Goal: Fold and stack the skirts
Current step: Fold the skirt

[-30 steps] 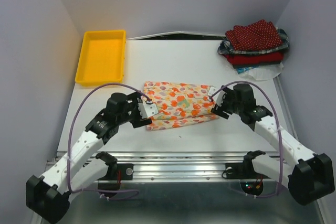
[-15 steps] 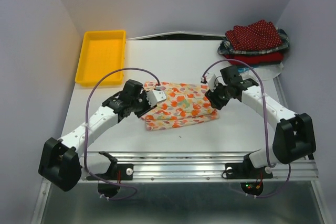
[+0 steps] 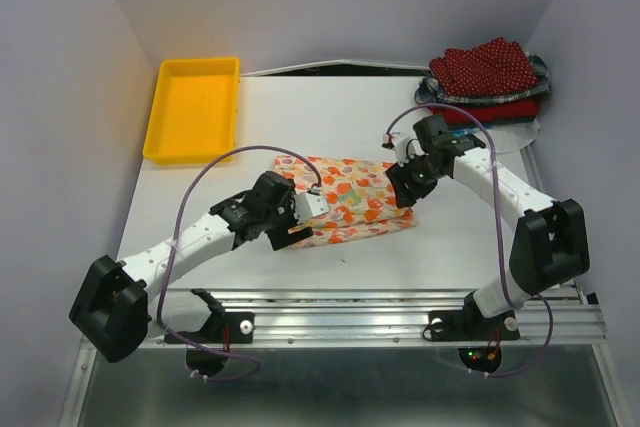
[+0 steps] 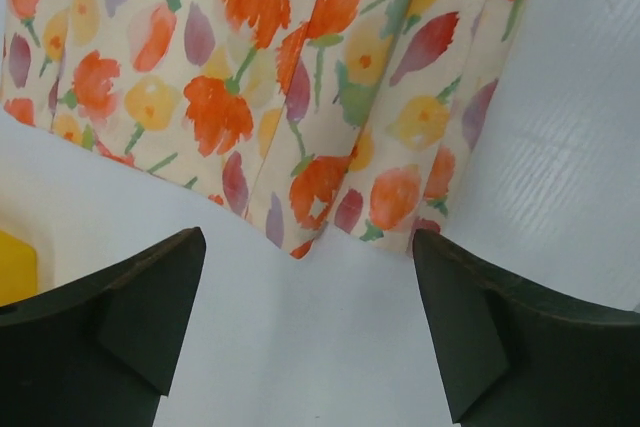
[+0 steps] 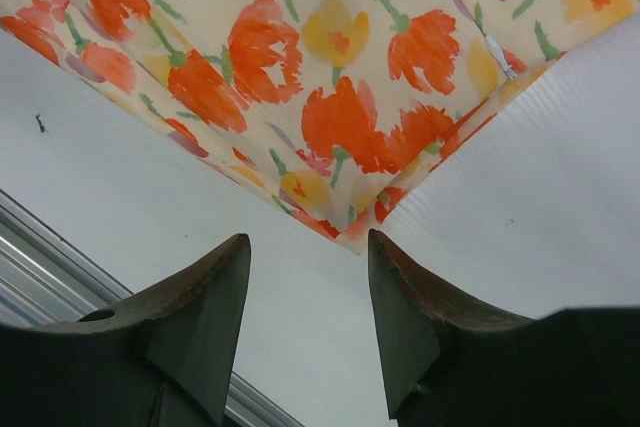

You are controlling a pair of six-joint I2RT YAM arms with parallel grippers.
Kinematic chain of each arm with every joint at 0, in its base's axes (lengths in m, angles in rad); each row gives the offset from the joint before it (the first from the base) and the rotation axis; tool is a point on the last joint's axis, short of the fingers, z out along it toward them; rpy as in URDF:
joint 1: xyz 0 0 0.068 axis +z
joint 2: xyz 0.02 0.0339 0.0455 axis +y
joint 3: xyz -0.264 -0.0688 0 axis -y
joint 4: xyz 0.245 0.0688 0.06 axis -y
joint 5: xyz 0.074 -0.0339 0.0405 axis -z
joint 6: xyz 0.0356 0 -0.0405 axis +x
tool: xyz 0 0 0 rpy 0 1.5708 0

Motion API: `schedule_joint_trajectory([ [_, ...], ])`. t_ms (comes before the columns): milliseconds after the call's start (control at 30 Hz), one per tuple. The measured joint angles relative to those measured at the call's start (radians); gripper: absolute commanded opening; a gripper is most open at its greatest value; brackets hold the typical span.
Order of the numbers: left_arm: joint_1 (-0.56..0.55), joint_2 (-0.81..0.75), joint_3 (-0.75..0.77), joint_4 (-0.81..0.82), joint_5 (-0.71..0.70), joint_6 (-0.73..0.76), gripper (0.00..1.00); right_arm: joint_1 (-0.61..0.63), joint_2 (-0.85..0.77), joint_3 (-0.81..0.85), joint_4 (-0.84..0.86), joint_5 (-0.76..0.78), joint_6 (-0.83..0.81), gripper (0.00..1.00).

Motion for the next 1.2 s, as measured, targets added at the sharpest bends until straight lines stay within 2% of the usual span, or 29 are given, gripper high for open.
schedule_joint_trajectory([
  [233,0.001,0.042,-0.010,0.091,-0.076,-0.041,0.99,0.000,0.082,0.002,-0.003,0.029,0.045,0.56],
  [433,-0.008,0.068,-0.019,0.160,-0.109,-0.041,0.99,0.000,0.139,0.003,-0.003,0.029,0.093,0.52],
  [633,-0.060,0.086,-0.041,0.167,-0.094,0.005,0.99,0.000,0.173,0.004,-0.002,0.034,0.121,0.36],
  [667,-0.070,0.092,-0.044,0.166,-0.087,0.015,0.99,0.000,0.173,0.004,-0.002,0.035,0.120,0.28],
  [767,-0.092,0.124,-0.045,0.167,-0.084,0.031,0.99,0.000,0.173,0.005,-0.001,0.040,0.125,0.13],
  [867,-0.104,0.155,-0.052,0.173,-0.093,0.045,0.99,0.000,0.173,0.010,-0.004,0.047,0.127,0.03],
  [1200,-0.111,0.161,-0.097,0.169,-0.135,0.060,0.99,0.000,0.165,0.092,-0.061,0.070,0.092,0.01],
])
